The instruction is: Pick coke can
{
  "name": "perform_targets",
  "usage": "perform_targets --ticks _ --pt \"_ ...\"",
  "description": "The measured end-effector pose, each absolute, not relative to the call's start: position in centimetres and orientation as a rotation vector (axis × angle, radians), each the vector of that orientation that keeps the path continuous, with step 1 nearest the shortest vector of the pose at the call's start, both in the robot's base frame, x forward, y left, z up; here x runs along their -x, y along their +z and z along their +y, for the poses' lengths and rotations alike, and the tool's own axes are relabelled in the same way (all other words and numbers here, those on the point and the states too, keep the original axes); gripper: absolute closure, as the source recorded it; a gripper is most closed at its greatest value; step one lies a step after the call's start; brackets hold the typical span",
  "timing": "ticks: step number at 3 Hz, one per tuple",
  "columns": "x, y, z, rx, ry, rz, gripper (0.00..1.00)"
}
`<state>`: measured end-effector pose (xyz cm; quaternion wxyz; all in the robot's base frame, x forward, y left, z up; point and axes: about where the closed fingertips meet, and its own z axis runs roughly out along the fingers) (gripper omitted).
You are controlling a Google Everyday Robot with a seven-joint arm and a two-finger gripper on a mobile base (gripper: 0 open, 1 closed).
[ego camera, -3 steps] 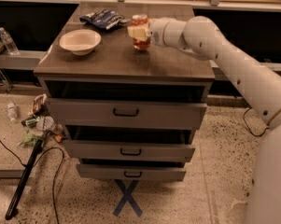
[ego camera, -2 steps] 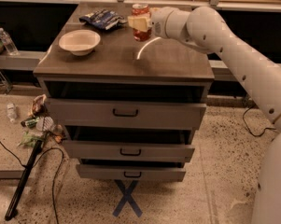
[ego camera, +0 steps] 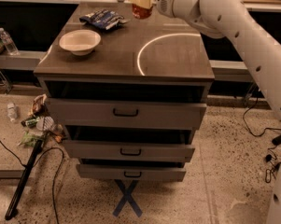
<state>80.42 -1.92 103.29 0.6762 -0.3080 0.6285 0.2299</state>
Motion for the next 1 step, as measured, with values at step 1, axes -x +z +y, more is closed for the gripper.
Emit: perform_targets --ticks 1 --pt "-80.32 103.64 -1.69 0.694 0.521 1.404 1.00"
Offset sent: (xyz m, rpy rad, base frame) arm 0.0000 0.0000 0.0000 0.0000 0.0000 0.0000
